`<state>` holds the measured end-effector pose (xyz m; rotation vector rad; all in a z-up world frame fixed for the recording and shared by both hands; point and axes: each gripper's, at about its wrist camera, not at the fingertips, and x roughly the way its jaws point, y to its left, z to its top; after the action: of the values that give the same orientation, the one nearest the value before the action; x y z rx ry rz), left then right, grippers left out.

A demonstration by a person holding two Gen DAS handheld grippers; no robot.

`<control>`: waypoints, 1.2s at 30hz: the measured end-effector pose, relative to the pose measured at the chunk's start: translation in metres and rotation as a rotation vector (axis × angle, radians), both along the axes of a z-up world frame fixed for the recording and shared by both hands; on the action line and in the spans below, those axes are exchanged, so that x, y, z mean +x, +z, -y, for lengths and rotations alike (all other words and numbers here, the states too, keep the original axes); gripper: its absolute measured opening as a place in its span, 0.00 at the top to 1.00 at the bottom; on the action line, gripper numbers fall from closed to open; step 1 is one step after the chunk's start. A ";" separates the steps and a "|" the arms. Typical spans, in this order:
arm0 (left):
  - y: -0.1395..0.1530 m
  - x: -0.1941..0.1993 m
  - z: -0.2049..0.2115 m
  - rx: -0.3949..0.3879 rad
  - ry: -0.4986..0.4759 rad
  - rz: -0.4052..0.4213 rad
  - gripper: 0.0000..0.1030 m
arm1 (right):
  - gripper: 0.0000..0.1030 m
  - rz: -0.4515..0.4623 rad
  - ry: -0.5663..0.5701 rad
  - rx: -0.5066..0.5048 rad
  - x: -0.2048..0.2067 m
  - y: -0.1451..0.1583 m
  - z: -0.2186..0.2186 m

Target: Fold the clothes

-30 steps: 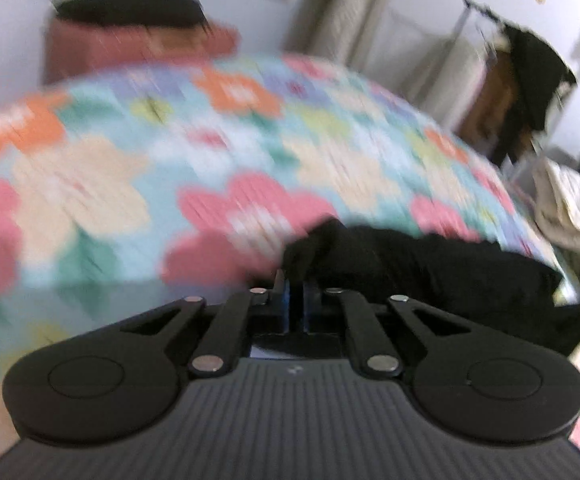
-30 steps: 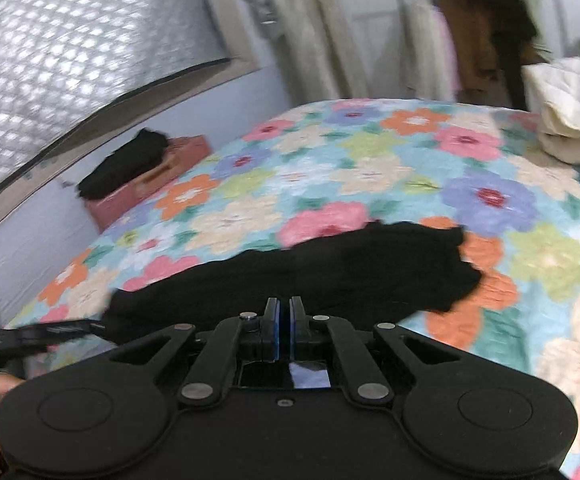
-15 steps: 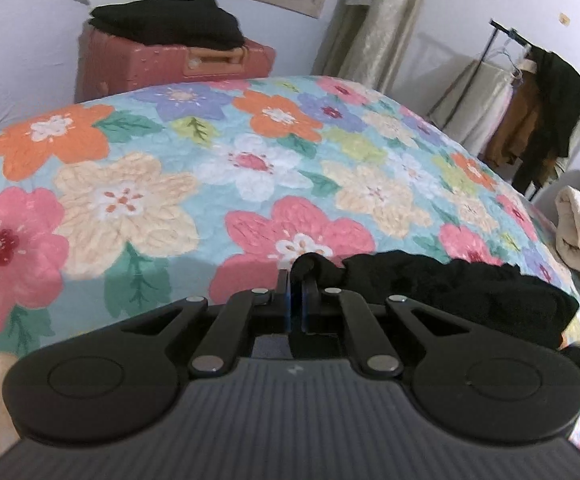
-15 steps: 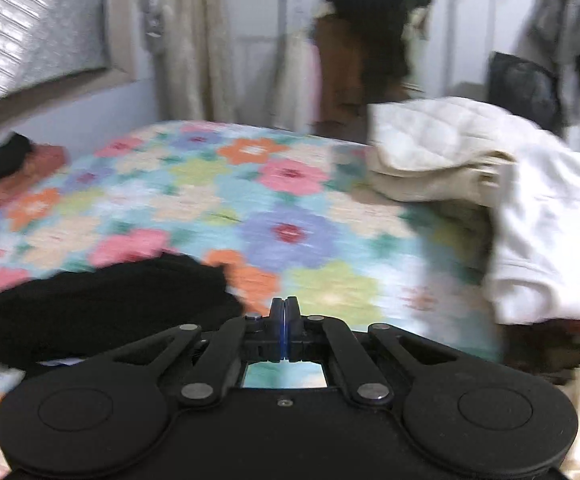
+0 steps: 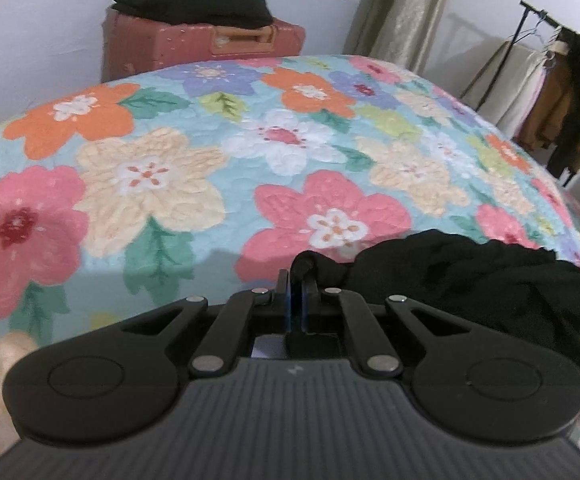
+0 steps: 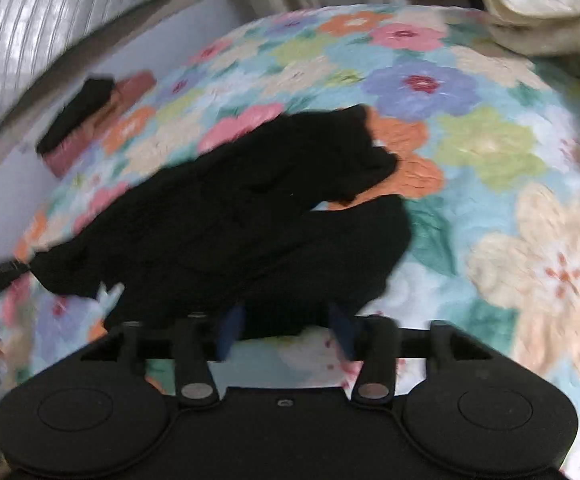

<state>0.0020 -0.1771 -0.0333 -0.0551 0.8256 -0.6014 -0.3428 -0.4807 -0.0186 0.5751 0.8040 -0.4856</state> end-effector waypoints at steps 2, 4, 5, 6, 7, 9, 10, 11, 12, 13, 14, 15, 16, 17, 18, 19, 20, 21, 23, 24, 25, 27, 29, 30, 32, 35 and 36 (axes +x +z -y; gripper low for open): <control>-0.001 0.003 -0.003 0.006 0.015 -0.005 0.96 | 0.45 -0.033 0.001 -0.025 0.011 -0.005 0.002; -0.001 0.004 -0.004 0.002 0.021 -0.009 0.96 | 0.45 -0.037 -0.058 -0.032 0.010 -0.007 0.010; -0.001 0.004 -0.005 0.002 0.022 -0.009 0.96 | 0.45 -0.030 -0.098 -0.032 0.008 -0.008 0.015; 0.000 0.003 -0.004 0.004 0.015 -0.003 0.96 | 0.44 -0.014 -0.152 -0.026 0.004 -0.008 0.021; 0.000 0.002 -0.004 -0.011 0.002 -0.002 0.96 | 0.41 0.000 -0.203 -0.022 0.001 -0.008 0.026; 0.001 0.001 -0.004 -0.067 -0.030 -0.021 0.96 | 0.34 0.014 -0.277 -0.014 0.001 -0.011 0.039; 0.001 0.001 -0.005 -0.106 -0.047 -0.041 0.96 | 0.34 0.008 -0.281 -0.003 0.003 -0.016 0.045; 0.002 0.001 -0.006 -0.148 -0.058 -0.067 0.96 | 0.34 0.001 -0.285 0.007 0.005 -0.020 0.051; 0.002 0.000 -0.006 -0.166 -0.066 -0.073 0.96 | 0.34 0.002 -0.275 0.024 0.008 -0.025 0.054; 0.003 -0.001 -0.005 -0.177 -0.072 -0.075 0.96 | 0.34 0.010 -0.248 0.048 0.011 -0.030 0.054; 0.005 -0.004 -0.003 -0.161 -0.073 -0.058 0.96 | 0.45 0.019 -0.221 0.072 0.014 -0.036 0.054; 0.006 -0.006 -0.002 -0.144 -0.074 -0.041 0.96 | 0.56 0.019 -0.191 0.077 0.017 -0.038 0.051; 0.008 -0.008 -0.001 -0.131 -0.074 -0.028 0.96 | 0.77 0.008 -0.158 0.061 0.020 -0.036 0.045; 0.009 -0.008 -0.002 -0.128 -0.070 -0.028 0.96 | 0.80 -0.003 -0.125 0.045 0.022 -0.034 0.039; 0.010 -0.008 -0.003 -0.125 -0.065 -0.029 0.96 | 0.82 -0.028 -0.086 0.006 0.024 -0.029 0.031; 0.010 -0.007 -0.004 -0.126 -0.061 -0.032 0.96 | 0.84 -0.069 -0.041 -0.059 0.025 -0.022 0.021; 0.011 -0.006 -0.007 -0.139 -0.059 -0.042 0.96 | 0.85 -0.094 -0.009 -0.108 0.023 -0.014 0.012; 0.013 -0.004 -0.008 -0.151 -0.067 -0.042 0.96 | 0.86 -0.101 0.007 -0.136 0.018 -0.005 0.005; 0.016 -0.004 -0.010 -0.203 -0.111 -0.053 0.96 | 0.87 -0.105 0.027 -0.184 0.006 0.013 -0.010; 0.018 -0.004 -0.010 -0.238 -0.135 -0.067 0.96 | 0.87 -0.093 0.020 -0.196 -0.003 0.025 -0.017; 0.019 -0.004 -0.011 -0.271 -0.155 -0.082 0.96 | 0.87 -0.085 0.013 -0.209 -0.011 0.036 -0.024; 0.023 -0.009 -0.011 -0.309 -0.173 -0.102 0.96 | 0.88 -0.083 0.016 -0.261 -0.024 0.060 -0.039; 0.027 -0.017 -0.009 -0.305 -0.200 -0.107 0.96 | 0.88 -0.083 0.015 -0.313 -0.035 0.083 -0.055; 0.029 -0.021 -0.008 -0.302 -0.215 -0.110 0.96 | 0.88 -0.078 0.007 -0.344 -0.042 0.097 -0.063; 0.031 -0.028 -0.006 -0.299 -0.246 -0.137 0.96 | 0.88 -0.063 -0.010 -0.404 -0.057 0.122 -0.073; 0.029 -0.035 -0.001 -0.307 -0.287 -0.211 0.96 | 0.88 -0.103 -0.059 -0.455 -0.079 0.142 -0.076; 0.028 -0.037 0.000 -0.313 -0.296 -0.236 0.96 | 0.88 -0.131 -0.087 -0.464 -0.085 0.142 -0.074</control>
<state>-0.0345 -0.1774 -0.0057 -0.2977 0.9698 -1.0146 -0.4280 -0.4066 0.1232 0.1486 0.7597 -0.7697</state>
